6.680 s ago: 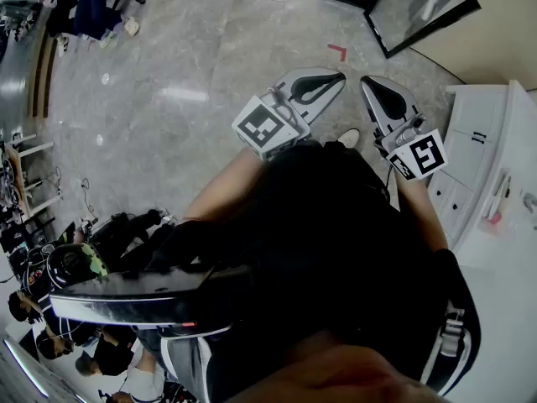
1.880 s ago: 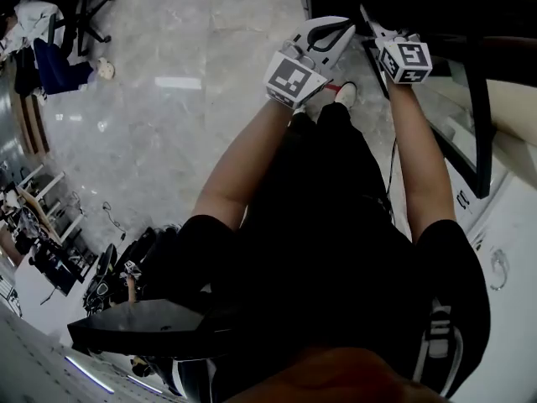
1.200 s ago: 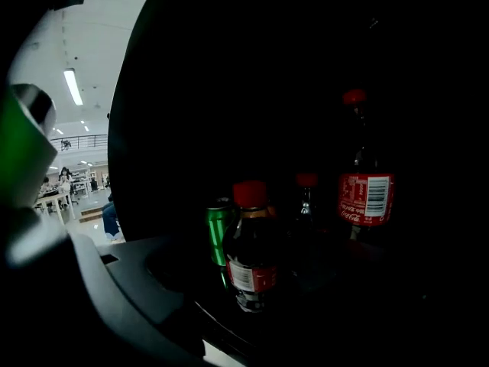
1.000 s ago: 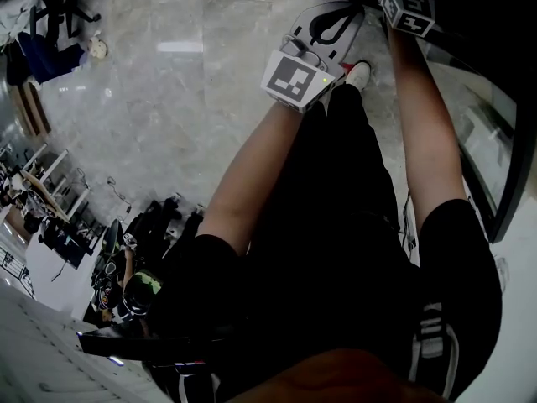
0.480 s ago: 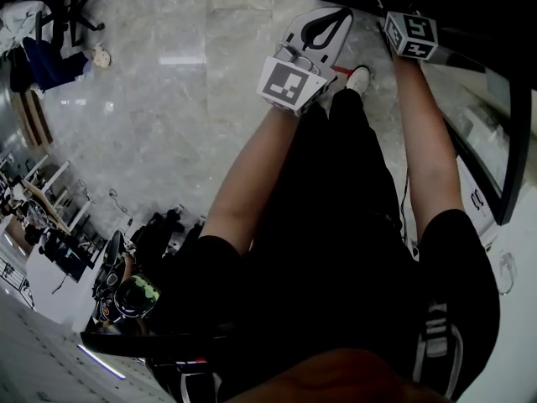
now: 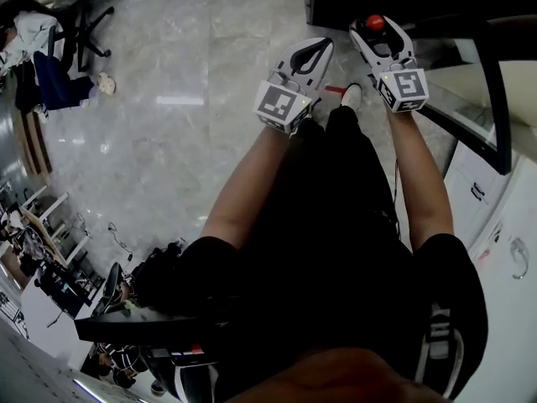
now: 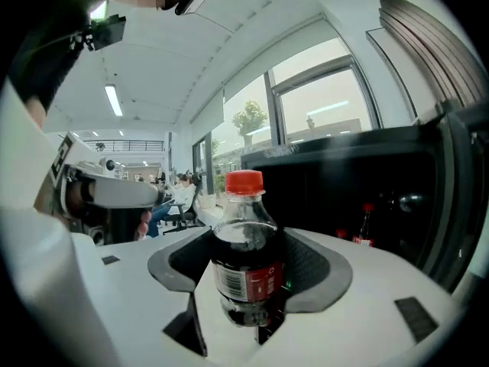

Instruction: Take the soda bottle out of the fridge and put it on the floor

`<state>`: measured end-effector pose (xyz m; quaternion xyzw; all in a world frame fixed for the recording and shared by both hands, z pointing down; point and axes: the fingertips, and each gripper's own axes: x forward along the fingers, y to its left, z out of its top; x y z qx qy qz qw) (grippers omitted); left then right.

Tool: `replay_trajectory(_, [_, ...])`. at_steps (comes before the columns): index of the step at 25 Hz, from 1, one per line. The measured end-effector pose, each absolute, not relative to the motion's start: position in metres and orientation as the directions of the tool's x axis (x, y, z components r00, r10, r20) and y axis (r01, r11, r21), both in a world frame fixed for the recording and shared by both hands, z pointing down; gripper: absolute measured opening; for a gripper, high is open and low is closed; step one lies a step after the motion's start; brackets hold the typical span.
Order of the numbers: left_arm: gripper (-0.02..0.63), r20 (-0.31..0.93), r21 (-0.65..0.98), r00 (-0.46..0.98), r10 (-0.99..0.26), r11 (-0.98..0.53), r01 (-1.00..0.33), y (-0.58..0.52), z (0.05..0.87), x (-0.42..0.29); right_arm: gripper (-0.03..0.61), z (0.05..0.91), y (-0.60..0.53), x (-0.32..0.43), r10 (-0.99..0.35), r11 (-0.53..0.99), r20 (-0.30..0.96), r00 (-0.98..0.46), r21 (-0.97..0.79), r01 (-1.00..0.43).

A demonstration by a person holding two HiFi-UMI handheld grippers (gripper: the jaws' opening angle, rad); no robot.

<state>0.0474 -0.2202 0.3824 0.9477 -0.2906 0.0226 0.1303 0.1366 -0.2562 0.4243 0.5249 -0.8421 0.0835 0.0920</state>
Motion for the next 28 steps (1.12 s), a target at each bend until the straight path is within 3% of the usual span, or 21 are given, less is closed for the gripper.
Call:
replay_trajectory(11, [0.005, 0.062, 0.187, 0.838, -0.543, -0.818, -0.544, -0.154, 0.336, 0.034, 0.304, 0.358, -0.161, 0.102, -0.794, 0.58, 0.203, -0.572, -0.027, -0.814])
replay_trajectory(21, [0.005, 0.12, 0.226, 0.686, -0.717, -0.653, -0.723, -0.109, 0.398, 0.031, 0.304, 0.425, -0.125, 0.098, -0.666, 0.723, 0.207, -0.717, -0.056, -0.688])
replay_trajectory(28, [0.005, 0.173, 0.214, 0.607, -0.776, -0.572, -0.792, -0.11, 0.468, 0.019, 0.304, 0.517, -0.136, 0.091, -0.637, 0.731, 0.256, -0.727, -0.097, -0.675])
